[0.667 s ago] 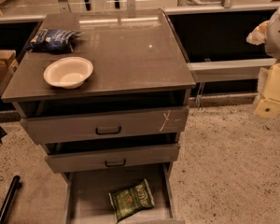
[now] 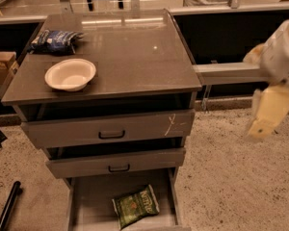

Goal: Pick green jalapeno chip bag from bottom drawer and place on counter

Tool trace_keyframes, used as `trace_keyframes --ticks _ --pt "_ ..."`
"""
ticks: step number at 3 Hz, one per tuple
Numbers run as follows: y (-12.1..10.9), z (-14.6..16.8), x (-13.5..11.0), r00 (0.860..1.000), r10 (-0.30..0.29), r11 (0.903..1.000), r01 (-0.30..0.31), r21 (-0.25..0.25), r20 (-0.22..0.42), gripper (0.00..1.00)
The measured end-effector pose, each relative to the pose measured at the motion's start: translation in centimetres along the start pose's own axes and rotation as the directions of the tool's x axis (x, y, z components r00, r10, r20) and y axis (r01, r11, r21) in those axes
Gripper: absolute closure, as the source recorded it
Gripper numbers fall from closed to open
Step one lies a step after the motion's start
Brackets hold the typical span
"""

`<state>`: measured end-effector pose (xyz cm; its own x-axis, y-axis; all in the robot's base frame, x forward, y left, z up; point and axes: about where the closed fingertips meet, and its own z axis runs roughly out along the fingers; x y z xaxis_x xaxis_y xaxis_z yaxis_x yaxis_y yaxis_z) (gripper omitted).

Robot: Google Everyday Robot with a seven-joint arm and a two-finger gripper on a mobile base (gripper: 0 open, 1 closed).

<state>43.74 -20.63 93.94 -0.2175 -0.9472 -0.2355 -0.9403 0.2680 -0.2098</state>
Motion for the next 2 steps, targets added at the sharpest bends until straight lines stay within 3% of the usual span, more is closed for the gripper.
trace_keyframes --ticks 1,2 --pt "3.2 7.3 -1.3 0.996 -0.001 0.998 0.006 -0.063 0.084 0.0" --pt "4.2 10.2 -1.4 0.996 -0.003 0.9981 0.009 -0.062 0.086 0.0"
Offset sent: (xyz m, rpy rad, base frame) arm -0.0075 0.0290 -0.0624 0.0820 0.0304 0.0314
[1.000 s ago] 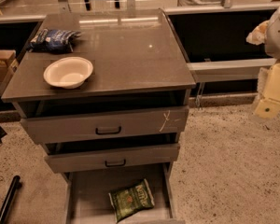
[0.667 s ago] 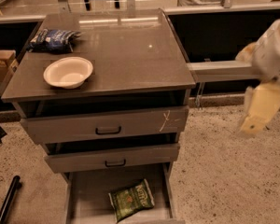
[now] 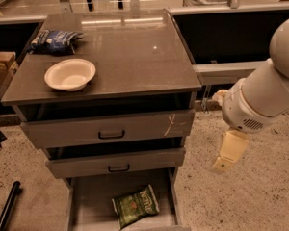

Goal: Pick green jalapeno chip bag from bottom drawer and place on counter

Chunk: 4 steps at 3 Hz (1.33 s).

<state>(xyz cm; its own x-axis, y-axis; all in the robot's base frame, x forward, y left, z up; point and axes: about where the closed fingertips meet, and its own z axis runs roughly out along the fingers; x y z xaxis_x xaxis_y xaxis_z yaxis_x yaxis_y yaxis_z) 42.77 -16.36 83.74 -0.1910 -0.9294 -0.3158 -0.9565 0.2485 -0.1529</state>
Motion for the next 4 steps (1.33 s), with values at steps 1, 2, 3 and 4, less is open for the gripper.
trace_keyframes --ticks 1,2,3,4 --pt "0.3 0.1 -0.6 0.999 -0.04 0.9992 0.04 -0.005 -0.022 0.0" --pt "0.3 10.9 -0.1 0.986 -0.114 0.9892 0.102 -0.106 -0.121 0.0" --pt "0.9 19.0 2.3 0.969 -0.188 0.9662 0.153 -0.208 -0.162 0.0" --pt "1.2 19.8 2.6 0.968 -0.19 0.9628 0.152 -0.224 -0.163 0.0"
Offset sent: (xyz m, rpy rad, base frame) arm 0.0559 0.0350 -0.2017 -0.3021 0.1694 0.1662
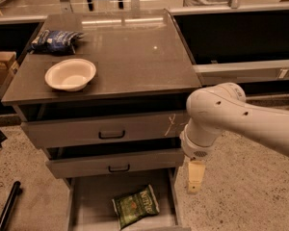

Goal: Pick green jalapeno chip bag from bottom drawer and place on counter

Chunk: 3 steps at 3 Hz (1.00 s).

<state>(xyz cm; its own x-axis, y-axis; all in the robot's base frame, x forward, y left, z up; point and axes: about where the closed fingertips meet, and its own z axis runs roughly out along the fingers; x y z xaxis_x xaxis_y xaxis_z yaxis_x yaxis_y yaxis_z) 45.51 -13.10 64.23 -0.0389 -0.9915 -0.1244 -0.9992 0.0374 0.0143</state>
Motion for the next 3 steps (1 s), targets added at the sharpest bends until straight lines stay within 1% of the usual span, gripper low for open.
trace_keyframes --ticks 1,2,3 --pt "0.2 1.8 -0.9 0.996 -0.085 0.9961 0.085 -0.023 -0.006 0.0" --pt "2.0 7.7 -1.9 0.972 -0.22 0.9724 0.226 -0.059 0.087 0.0" --pt "4.6 12.0 -3.3 0.864 -0.496 0.8655 0.5 -0.026 0.087 0.0"
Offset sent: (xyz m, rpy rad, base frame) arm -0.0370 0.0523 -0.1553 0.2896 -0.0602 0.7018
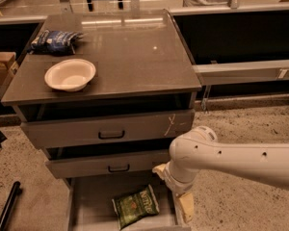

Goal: Pick green jalapeno chip bag from bottom drawer and place on counter

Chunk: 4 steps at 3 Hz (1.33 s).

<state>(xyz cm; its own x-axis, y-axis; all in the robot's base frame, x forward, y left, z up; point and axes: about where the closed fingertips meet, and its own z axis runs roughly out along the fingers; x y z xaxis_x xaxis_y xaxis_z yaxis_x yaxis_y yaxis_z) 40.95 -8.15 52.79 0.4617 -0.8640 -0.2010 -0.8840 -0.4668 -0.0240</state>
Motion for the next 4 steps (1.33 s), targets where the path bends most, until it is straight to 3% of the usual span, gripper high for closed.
trace_keyframes --ticks 1,2,3,4 --pt "0.1 0.0 0.4 1.0 0.026 0.9996 -0.026 -0.008 0.002 0.0" --pt "-6.8 3.0 -0.8 0.988 0.005 0.9987 -0.013 0.05 0.155 0.0" --pt "-11.3 8.6 -2.7 0.959 -0.036 0.9988 0.025 0.042 0.282 0.0" --pt "-12.1 15.4 -3.6 0.919 -0.078 0.9968 0.066 0.044 0.385 0.0"
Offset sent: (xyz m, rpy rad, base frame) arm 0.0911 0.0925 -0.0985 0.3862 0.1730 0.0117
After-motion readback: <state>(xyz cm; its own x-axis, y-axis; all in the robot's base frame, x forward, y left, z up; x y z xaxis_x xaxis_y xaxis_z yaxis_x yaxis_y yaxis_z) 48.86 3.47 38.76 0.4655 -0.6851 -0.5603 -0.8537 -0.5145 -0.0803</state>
